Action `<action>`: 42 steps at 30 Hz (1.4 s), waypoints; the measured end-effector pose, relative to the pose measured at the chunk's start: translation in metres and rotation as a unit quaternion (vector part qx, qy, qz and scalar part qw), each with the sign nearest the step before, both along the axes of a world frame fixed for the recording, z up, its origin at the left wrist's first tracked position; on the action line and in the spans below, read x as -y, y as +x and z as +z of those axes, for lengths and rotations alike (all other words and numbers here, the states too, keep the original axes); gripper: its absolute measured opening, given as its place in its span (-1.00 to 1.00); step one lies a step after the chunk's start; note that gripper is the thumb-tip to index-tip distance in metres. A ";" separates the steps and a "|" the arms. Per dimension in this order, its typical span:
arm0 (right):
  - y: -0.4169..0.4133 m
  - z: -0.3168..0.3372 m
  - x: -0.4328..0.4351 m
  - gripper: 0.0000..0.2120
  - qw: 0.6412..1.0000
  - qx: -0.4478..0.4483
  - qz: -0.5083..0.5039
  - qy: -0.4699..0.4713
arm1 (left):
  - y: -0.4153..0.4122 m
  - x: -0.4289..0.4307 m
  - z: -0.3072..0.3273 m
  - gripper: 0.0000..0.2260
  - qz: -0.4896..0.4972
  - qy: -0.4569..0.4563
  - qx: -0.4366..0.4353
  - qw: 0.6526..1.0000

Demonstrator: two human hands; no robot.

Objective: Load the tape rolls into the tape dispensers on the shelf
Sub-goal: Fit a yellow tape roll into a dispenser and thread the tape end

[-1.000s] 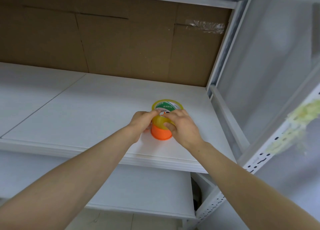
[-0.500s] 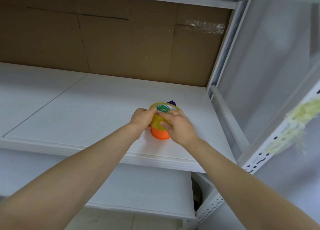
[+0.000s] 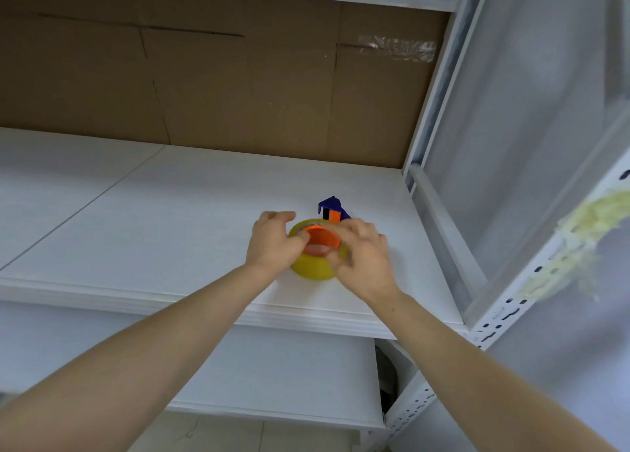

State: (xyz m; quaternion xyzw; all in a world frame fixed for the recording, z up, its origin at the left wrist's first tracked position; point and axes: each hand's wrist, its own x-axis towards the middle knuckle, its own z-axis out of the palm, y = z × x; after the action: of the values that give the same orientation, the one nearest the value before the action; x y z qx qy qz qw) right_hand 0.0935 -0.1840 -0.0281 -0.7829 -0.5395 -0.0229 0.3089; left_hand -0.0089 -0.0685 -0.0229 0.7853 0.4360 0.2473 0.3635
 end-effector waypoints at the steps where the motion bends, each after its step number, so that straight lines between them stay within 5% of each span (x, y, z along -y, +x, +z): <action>1: 0.005 0.004 0.000 -0.57 0.998 -0.039 -0.040 0.043 | -0.001 0.004 0.003 -0.53 -0.031 0.077 -0.010 0.996; 5: 0.033 0.004 -0.008 -0.66 0.959 -0.217 -0.184 -0.016 | 0.006 0.020 0.007 -0.51 -0.199 0.215 -0.141 0.946; 9: 0.022 0.003 -0.010 -0.69 0.921 -0.352 -0.157 -0.062 | 0.020 0.027 -0.006 -0.45 -0.217 0.245 -0.272 0.905; 13: 0.010 0.008 -0.010 -0.64 0.856 -0.501 -0.127 0.004 | 0.031 0.026 -0.013 -0.72 -0.175 0.219 -0.178 0.943; 16: 0.017 0.014 -0.010 -0.80 0.775 -0.615 -0.121 0.082 | 0.026 0.019 -0.011 -0.69 -0.175 0.152 -0.104 0.967; 20: 0.030 0.021 -0.006 -0.58 0.724 -0.682 -0.047 0.094 | 0.012 0.008 -0.004 -0.75 -0.242 0.168 0.001 0.956; 25: 0.024 0.023 -0.012 -0.89 0.763 -0.640 -0.028 0.091 | 0.006 -0.002 0.001 -0.77 -0.279 0.389 -0.060 0.876; 29: 0.020 0.024 -0.017 -0.88 0.768 -0.622 -0.024 0.152 | 0.001 0.011 0.008 -0.73 -0.168 0.407 0.009 0.898; 31: 0.025 0.025 -0.016 -0.88 0.757 -0.632 -0.019 0.163 | -0.001 0.014 0.013 -0.71 -0.037 0.315 0.117 0.941; 33: 0.028 0.025 -0.015 -0.89 0.747 -0.647 -0.011 0.156 | 0.000 0.012 0.026 -0.69 0.049 0.054 0.216 0.974; 35: 0.028 0.024 -0.014 -0.88 0.743 -0.654 -0.005 0.138 | 0.002 0.011 0.043 -0.78 0.039 -0.226 0.268 0.936; 37: 0.025 0.023 -0.014 -0.90 0.735 -0.666 -0.008 0.129 | -0.002 0.012 0.050 -0.82 -0.003 -0.388 0.263 0.883; 42: 0.024 0.013 -0.014 -0.85 0.674 -0.725 0.021 0.139 | -0.011 0.009 0.046 -0.73 -0.118 -0.484 0.334 0.800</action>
State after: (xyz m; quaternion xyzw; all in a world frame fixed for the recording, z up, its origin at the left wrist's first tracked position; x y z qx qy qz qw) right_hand 0.1177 -0.1697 -0.0154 -0.4904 -0.1529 0.4832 0.7090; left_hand -0.0200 -0.0777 0.0231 0.4213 0.2542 0.2060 0.8458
